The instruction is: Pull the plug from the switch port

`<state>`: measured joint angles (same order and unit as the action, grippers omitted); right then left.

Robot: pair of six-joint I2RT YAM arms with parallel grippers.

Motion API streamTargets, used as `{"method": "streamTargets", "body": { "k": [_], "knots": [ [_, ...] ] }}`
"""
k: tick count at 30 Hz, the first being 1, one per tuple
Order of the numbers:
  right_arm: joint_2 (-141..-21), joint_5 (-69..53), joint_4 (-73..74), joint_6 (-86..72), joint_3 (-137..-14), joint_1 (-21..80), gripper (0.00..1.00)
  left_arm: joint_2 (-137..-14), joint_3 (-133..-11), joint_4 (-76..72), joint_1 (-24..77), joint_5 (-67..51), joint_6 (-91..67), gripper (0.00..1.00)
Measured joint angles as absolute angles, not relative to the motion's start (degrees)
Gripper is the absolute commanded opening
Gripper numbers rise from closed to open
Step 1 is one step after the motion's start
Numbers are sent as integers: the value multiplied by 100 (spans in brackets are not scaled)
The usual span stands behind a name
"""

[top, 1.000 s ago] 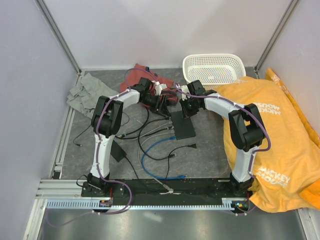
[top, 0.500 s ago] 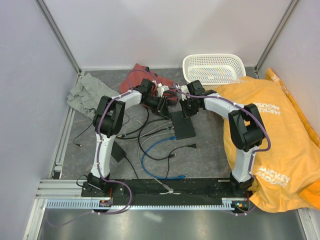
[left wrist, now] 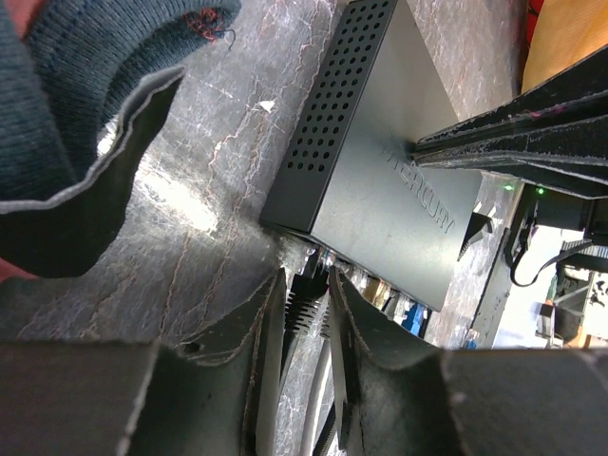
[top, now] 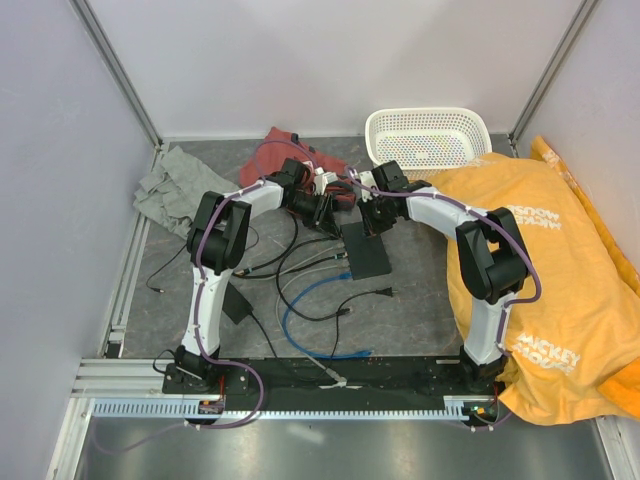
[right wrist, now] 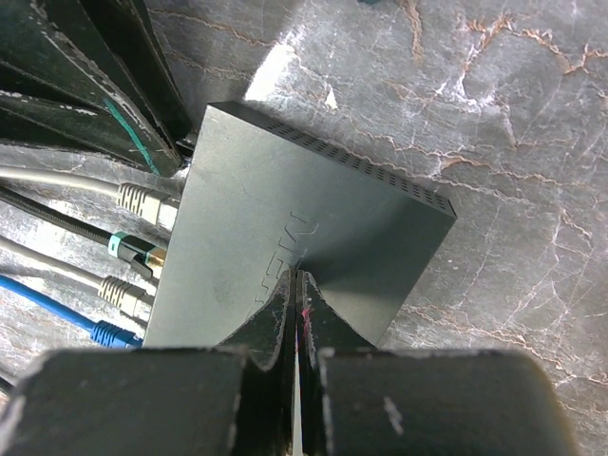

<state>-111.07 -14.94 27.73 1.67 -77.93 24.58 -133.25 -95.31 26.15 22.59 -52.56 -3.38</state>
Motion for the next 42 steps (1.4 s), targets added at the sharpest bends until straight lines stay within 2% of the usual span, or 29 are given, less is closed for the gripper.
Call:
{"method": "streamTargets", "body": {
  "k": [7, 9, 12, 21, 42],
  "knots": [
    [-11107, -1444, 2744, 196, -7793, 2526, 0, -13327, -9539, 2617, 2265, -5245, -342, 29],
    [-11107, -1422, 2740, 202, -7793, 2539, 0, -13336, -9564, 2644, 2274, -5231, -342, 21],
    [-11107, -1406, 2740, 226, -7793, 2552, 0, -13343, -9581, 2676, 2281, -5238, -344, 13],
    [-11107, -1367, 2742, 244, -7795, 2567, 0, -13347, -9594, 2716, 2340, -5214, -349, 2],
    [-11150, -1299, 2853, 309, -7905, 2615, 0, -13321, -9601, 2790, 2364, -5118, -89, 2]
  ]
}}
